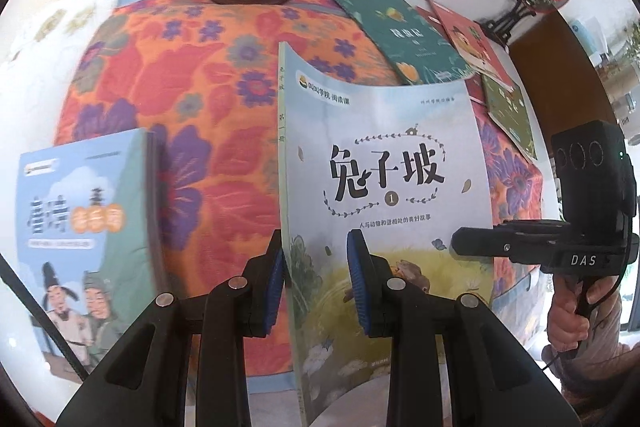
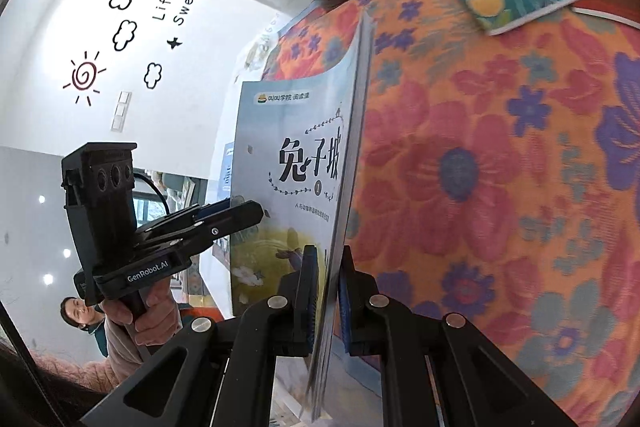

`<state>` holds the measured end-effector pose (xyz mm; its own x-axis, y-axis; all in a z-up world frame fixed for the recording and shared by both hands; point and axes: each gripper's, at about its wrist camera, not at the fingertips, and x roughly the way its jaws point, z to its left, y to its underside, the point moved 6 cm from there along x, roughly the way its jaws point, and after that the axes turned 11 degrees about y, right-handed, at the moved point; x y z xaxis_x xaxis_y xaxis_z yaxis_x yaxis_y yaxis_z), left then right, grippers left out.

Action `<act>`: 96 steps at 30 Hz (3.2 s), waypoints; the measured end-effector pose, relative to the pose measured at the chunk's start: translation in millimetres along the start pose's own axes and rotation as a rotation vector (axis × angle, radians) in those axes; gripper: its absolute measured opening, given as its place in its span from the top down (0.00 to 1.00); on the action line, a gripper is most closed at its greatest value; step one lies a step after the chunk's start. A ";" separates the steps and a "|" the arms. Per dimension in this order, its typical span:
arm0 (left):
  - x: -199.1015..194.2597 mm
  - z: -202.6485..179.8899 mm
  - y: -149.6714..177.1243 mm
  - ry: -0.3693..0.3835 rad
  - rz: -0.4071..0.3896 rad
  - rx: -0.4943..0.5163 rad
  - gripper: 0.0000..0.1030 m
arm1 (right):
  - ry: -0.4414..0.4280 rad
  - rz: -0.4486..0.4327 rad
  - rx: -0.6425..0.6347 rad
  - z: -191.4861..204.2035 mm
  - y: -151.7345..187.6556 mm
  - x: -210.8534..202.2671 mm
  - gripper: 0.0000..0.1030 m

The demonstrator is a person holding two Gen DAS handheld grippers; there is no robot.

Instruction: Organize books

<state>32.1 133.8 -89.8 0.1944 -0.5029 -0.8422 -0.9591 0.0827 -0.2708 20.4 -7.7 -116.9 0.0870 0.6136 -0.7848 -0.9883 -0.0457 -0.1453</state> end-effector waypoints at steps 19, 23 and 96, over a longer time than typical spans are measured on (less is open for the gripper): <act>-71.5 92.4 9.6 -0.052 -0.099 -0.088 0.75 | -0.039 0.063 -0.081 87.0 -9.1 66.2 0.89; -82.0 112.8 11.0 -0.064 -0.111 -0.108 0.75 | -0.043 0.089 -0.102 102.6 -10.3 85.5 0.89; -1.5 39.5 -54.3 -0.190 -0.023 -0.027 0.72 | 0.144 -0.006 0.130 -22.6 -31.5 5.0 0.51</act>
<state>92.0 164.1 -92.3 0.2489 -0.3325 -0.9097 -0.9587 0.0489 -0.2802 54.9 -21.0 -129.9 0.1011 0.4942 -0.8634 -0.9947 0.0659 -0.0787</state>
